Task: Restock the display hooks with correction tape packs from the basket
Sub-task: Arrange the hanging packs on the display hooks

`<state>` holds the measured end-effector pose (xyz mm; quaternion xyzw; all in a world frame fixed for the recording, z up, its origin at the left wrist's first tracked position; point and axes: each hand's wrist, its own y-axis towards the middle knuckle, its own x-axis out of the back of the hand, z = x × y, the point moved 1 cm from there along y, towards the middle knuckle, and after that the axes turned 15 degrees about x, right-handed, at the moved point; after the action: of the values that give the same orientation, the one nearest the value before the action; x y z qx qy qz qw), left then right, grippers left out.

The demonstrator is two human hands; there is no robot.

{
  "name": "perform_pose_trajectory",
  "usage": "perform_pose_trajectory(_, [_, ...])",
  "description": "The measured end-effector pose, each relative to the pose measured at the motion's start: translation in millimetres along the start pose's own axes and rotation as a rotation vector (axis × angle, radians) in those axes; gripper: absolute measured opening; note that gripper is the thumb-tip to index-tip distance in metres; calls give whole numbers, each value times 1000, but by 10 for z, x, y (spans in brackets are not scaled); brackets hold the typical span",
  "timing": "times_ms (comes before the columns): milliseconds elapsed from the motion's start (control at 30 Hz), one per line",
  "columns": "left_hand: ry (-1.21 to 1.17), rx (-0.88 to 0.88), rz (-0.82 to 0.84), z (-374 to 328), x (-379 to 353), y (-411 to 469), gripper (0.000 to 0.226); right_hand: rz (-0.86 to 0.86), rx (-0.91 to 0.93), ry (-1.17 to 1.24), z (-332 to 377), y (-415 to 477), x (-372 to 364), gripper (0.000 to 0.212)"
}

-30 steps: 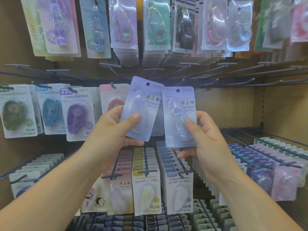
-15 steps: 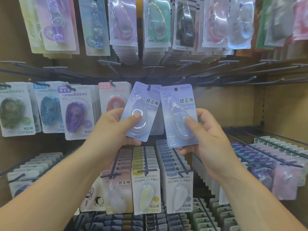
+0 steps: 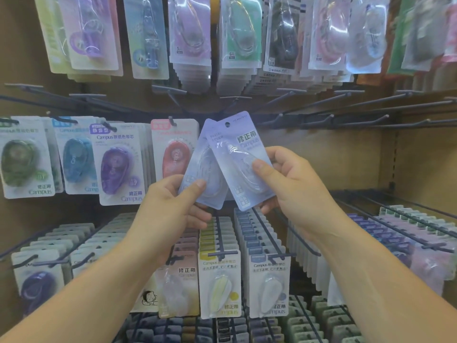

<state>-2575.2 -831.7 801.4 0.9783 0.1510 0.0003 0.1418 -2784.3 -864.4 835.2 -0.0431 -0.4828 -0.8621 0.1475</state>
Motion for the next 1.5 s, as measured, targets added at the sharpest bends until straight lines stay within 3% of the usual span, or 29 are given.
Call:
perform_pose_trajectory(533, [48, 59, -46, 38, -89, 13, 18, -51, -84, -162, -198, 95, -56, 20])
perform_pose_trajectory(733, [185, 129, 10, 77, -187, 58, 31, -37, -117, -195, -229, 79, -138, 28])
perform_pose_trajectory(900, [211, 152, -59, 70, -120, 57, 30, -33, -96, -290, -249, 117, -170, 24])
perform_pose_trajectory(1100, [402, 125, -119, 44, -2, -88, 29, -23, -109, -361, -181, 112, -280, 27])
perform_pose_trajectory(1333, [793, -183, -235, -83, 181, -558, 32, -83, -124, -489, 23, -227, -129, 21])
perform_pose_trajectory(1500, [941, -442, -142, -16, 249, -950, 46, -70, -151, -669, 335, -857, 270, 20])
